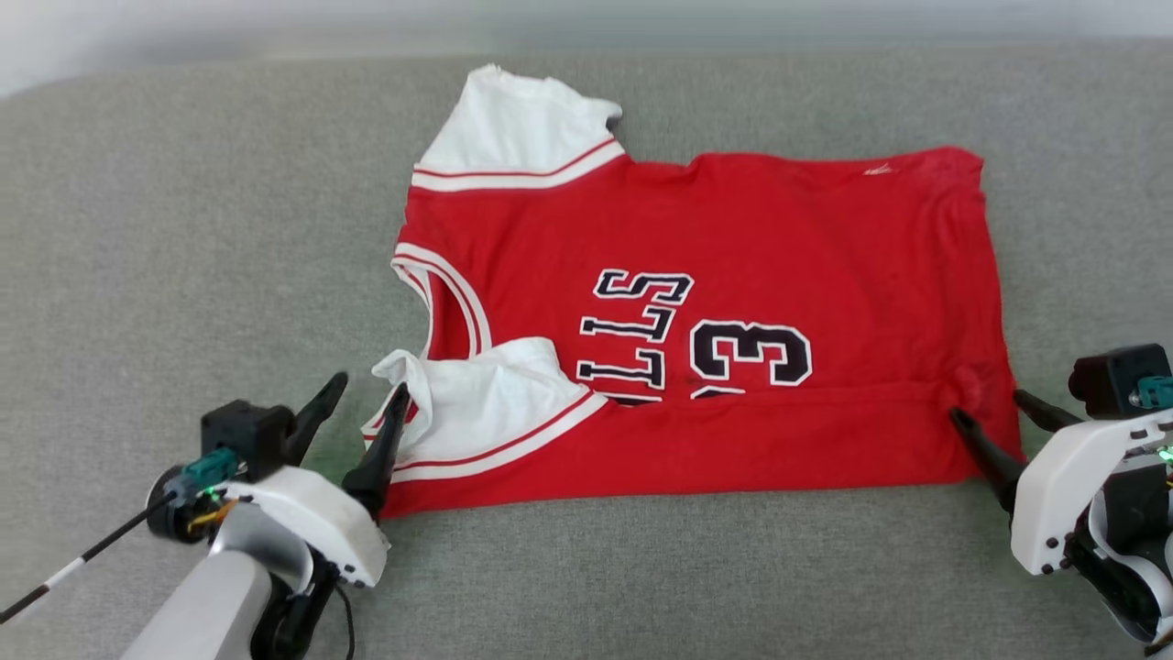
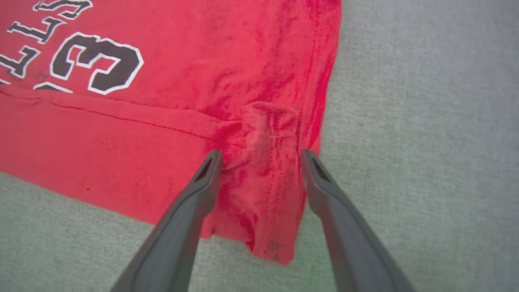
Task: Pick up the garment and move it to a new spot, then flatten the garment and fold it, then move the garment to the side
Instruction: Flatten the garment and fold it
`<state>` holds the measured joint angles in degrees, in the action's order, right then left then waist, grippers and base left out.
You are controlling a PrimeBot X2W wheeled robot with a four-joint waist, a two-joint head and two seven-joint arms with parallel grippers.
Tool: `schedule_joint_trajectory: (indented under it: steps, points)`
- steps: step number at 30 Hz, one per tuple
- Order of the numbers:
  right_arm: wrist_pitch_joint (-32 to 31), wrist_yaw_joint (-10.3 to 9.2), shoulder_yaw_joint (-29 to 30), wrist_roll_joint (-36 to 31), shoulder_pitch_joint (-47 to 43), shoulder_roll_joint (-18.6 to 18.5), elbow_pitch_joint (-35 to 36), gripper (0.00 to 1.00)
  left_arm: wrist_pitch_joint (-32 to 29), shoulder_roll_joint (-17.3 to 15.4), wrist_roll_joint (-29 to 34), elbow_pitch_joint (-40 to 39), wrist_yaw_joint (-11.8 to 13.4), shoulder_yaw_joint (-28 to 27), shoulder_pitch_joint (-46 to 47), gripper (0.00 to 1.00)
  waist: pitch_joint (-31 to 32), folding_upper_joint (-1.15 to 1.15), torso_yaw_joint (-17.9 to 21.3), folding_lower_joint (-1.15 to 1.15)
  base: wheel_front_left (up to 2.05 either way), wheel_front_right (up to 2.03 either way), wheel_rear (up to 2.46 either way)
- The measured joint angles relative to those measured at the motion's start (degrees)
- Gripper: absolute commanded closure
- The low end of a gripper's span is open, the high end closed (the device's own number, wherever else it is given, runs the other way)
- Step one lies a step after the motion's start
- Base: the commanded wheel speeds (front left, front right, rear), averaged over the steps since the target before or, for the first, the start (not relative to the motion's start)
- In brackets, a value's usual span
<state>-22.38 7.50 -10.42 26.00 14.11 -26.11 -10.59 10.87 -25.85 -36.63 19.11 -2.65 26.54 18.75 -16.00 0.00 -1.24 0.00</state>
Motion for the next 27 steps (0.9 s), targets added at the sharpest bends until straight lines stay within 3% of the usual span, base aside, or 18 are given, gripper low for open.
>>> schedule_joint_trajectory:
  steps: [7,14,21,27]
  points:
    - [-3.1,0.00,5.2,0.6,-4.4,3.4,0.6,0.00,-2.2,-0.7,-4.1,-4.1,3.6,-2.4,-7.4,0.00,4.8,0.00,0.1,-0.01,0.00,0.00,0.00]
    - [-7.4,0.00,10.3,-0.8,-9.4,7.8,5.6,0.00,-8.6,-2.3,-5.9,-12.4,7.1,-1.5,-13.4,0.00,5.4,0.00,0.4,-0.01,0.00,0.00,0.00]
    - [-9.3,0.00,13.5,-3.3,-12.0,13.0,13.2,0.00,-13.9,-3.6,-4.3,-16.4,10.8,0.2,-13.8,0.00,3.6,0.00,1.2,-0.01,0.00,0.00,0.00]
    - [-10.6,0.00,13.4,-4.5,-12.7,14.8,18.4,0.00,-15.8,-4.5,-1.3,-14.9,14.9,0.4,-12.2,0.00,1.3,0.00,2.4,-0.01,0.00,0.00,0.00]
